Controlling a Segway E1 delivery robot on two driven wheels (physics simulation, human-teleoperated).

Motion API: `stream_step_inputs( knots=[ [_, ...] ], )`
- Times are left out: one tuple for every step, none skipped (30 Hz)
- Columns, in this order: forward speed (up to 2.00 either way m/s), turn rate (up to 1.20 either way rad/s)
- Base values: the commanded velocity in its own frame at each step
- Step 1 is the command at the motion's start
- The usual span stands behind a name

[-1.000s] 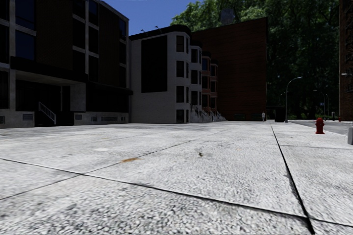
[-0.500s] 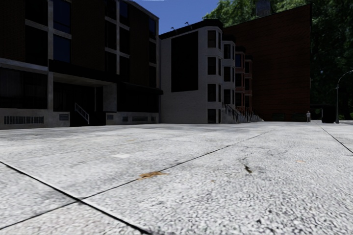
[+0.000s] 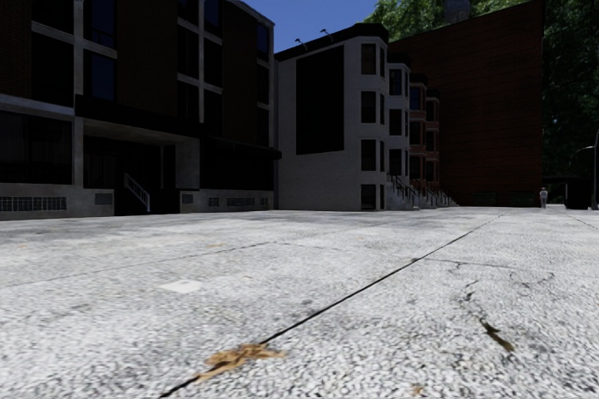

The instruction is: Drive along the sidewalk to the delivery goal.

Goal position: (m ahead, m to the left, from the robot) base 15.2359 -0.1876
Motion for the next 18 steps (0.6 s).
stream_step_inputs(
  knots=[
    [2.0,0.0],
    [2.0,0.0],
    [2.0,0.0],
    [2.0,0.0],
    [2.0,0.0],
    [2.0,0.0],
    [2.0,0.0],
    [2.0,0.0],
    [2.0,0.0],
    [2.0,0.0],
    [2.0,0.0],
    [2.0,0.0],
    [2.0,0.0],
    [2.0,0.0],
    [2.0,0.0],
    [2.0,0.0],
    [2.0,0.0],
    [2.0,0.0]
  ],
)
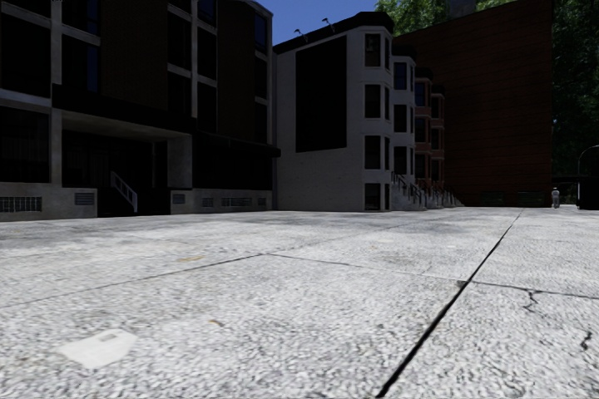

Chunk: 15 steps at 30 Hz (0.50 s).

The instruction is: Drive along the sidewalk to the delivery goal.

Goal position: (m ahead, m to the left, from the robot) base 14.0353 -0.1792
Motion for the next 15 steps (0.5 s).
stream_step_inputs(
  knots=[
    [2.0,0.0],
    [2.0,0.0],
    [2.0,0.0],
    [2.0,0.0],
    [2.0,0.0],
    [2.0,0.0],
    [2.0,0.0],
    [2.0,0.0],
    [2.0,0.0],
    [2.0,0.0],
    [2.0,0.0],
    [2.0,0.0],
    [2.0,0.0],
    [2.0,0.0],
    [2.0,0.0]
  ],
)
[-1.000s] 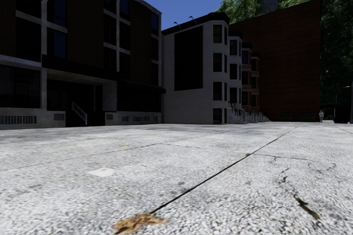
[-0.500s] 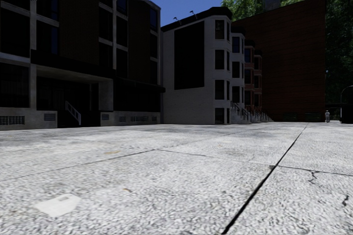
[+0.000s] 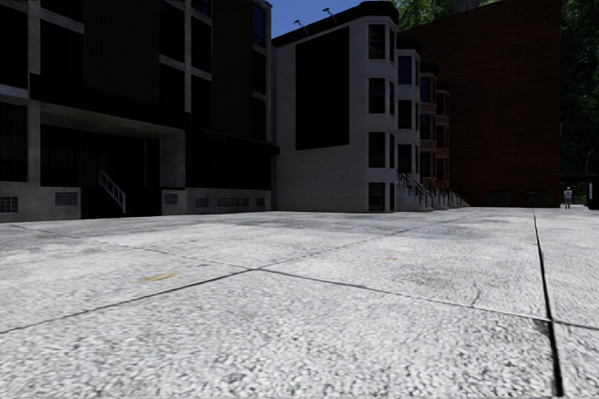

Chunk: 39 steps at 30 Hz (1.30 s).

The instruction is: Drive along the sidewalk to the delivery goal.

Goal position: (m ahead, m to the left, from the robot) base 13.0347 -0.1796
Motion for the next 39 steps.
stream_step_inputs(
  knots=[
    [2.0,0.0],
    [2.0,0.0],
    [2.0,0.0],
    [2.0,0.0],
    [2.0,0.0],
    [2.0,0.0],
    [2.0,0.0],
    [2.0,0.0],
    [2.0,0.0],
    [2.0,0.0],
    [2.0,0.0],
    [2.0,0.0],
    [2.0,0.0],
    [2.0,0.0],
    [2.0,0.0],
    [2.0,0.0],
    [2.0,0.0],
    [2.0,0.0],
    [2.0,0.0],
    [2.0,0.0],
    [2.0,0.0],
    [2.0,0.0],
    [2.0,0.0],
    [2.0,0.0],
    [2.0,0.0],
    [2.0,0.0],
    [2.0,0.0],
    [2.0,0.0],
    [2.0,0.0],
    [2.0,0.0],
    [2.0,0.0],
    [2.0,0.0],
    [2.0,0.0],
    [2.0,0.0],
    [2.0,0.0],
    [2.0,0.0],
    [2.0,0.0],
    [2.0,0.0],
    [2.0,0.0]
  ],
)
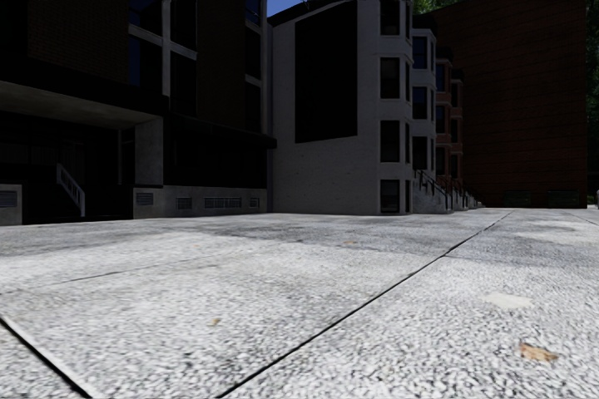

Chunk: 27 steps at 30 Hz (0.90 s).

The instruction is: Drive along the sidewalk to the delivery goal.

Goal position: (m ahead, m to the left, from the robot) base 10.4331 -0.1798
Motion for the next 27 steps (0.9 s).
stream_step_inputs(
  knots=[
    [2.0,0.0],
    [2.0,0.0],
    [2.0,0.0],
    [2.0,0.0],
    [2.0,0.0],
    [2.0,0.0],
    [2.0,0.0],
    [2.0,0.0],
    [2.0,0.0],
    [2.0,0.0],
    [2.0,0.0],
    [2.0,0.0],
    [2.0,0.0],
    [2.0,0.0],
    [2.0,0.0],
    [2.0,0.0],
    [2.0,0.0],
    [2.0,0.0],
    [2.0,0.0],
    [2.0,0.0],
    [2.0,0.0],
    [2.0,0.0],
    [2.0,0.0],
    [2.0,0.0],
    [2.0,0.0],
    [2.0,0.0],
    [2.0,0.0]
  ],
)
